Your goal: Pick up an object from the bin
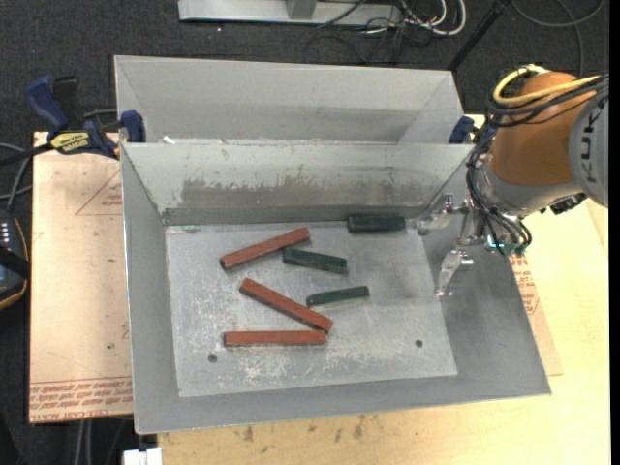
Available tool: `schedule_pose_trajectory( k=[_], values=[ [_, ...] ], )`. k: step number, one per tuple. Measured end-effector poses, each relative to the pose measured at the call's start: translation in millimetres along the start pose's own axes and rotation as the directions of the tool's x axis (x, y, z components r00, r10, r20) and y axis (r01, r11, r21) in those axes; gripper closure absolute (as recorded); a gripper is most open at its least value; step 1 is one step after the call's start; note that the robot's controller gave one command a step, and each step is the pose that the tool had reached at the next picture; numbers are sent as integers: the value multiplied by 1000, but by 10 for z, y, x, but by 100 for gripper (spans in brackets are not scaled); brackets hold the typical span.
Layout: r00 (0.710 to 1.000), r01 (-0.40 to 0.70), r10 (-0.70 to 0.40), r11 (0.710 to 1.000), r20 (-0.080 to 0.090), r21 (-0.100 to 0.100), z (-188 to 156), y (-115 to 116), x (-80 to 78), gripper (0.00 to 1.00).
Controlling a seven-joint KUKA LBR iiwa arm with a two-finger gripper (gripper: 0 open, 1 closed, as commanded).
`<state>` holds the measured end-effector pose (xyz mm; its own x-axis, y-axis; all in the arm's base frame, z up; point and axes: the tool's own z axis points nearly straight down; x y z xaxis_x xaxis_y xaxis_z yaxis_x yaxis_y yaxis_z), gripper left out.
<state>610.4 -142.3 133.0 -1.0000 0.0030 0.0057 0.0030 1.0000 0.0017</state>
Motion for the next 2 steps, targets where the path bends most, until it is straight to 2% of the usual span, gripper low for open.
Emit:
schedule_pose_trajectory(
  k=[1, 2],
  values=[
    [1000, 2, -2, 1000, 7, 1, -42, 3, -21, 0],
    [996, -85, 85, 996, 8, 1, 68, 387, 228, 0]
  ],
)
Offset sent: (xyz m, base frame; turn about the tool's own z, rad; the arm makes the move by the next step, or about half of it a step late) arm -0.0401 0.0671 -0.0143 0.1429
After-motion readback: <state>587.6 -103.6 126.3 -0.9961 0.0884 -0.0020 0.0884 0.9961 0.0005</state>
